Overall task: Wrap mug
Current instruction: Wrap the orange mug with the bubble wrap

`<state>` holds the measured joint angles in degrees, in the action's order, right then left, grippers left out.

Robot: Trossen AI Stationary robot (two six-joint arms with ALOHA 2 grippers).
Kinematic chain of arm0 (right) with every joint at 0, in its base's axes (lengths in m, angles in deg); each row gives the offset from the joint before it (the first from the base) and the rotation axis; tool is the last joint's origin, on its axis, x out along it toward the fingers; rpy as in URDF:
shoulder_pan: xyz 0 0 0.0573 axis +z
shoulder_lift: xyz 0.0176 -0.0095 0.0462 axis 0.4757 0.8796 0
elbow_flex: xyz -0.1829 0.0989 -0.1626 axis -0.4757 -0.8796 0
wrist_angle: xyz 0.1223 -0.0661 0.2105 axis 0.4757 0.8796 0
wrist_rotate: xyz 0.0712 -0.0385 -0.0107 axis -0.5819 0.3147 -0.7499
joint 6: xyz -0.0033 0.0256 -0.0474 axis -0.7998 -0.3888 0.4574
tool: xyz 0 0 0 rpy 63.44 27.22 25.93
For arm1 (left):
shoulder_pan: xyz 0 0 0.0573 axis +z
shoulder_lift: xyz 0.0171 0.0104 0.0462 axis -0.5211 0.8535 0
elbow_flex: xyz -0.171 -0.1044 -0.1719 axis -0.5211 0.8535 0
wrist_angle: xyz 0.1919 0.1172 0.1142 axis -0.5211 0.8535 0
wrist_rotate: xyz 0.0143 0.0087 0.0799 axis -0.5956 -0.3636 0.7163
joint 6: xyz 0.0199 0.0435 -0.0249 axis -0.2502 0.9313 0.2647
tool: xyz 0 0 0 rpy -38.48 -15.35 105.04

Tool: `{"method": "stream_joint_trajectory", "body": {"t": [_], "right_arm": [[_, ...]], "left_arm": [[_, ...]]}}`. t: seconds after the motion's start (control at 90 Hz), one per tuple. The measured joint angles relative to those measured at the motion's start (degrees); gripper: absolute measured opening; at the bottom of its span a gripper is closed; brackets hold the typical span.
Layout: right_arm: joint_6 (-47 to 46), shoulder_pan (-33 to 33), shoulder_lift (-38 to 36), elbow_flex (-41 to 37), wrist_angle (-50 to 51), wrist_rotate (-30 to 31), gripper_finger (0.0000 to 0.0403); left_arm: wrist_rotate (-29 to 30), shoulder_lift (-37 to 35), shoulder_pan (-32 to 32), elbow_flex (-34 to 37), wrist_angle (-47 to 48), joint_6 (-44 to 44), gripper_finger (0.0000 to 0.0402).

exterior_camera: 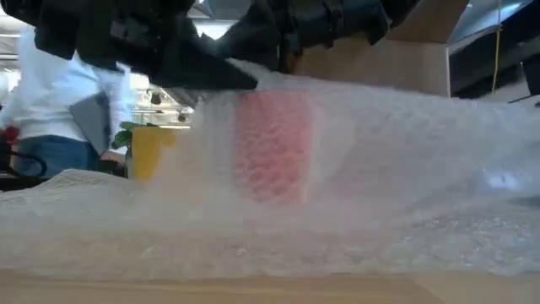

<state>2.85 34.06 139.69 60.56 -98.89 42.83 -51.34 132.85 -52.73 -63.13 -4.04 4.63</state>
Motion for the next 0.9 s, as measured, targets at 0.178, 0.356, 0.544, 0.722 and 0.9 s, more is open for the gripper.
{"method": "stream_joint_trajectory", "body": {"t": [0.178, 0.356, 0.544, 0.722, 0.9], "right_arm": [[1.4, -0.1, -3.5, 0.2, 1.6, 1.9, 0.0], [1.1, 0.0, -6.4, 0.1, 10.9, 2.6, 0.0], [-0.7, 2.0, -6.6, 0.0, 19.3, 3.0, 0.0], [-1.6, 3.3, -6.7, -0.1, 22.2, 3.0, 0.0], [-0.2, 3.8, -10.3, -0.1, 22.2, 8.2, 0.0]], "left_arm": [[-0.2, 0.0, 0.0, 0.0, 0.2, 0.0, 0.0], [0.0, 0.0, 0.0, 0.0, 0.2, 0.0, 0.0], [0.1, 0.0, 0.0, 0.0, 0.1, 0.2, 0.0], [0.2, 0.0, 0.0, 0.0, 0.1, 0.2, 0.0], [0.2, 0.0, 0.0, 0.0, 0.2, 0.1, 0.0]]}}
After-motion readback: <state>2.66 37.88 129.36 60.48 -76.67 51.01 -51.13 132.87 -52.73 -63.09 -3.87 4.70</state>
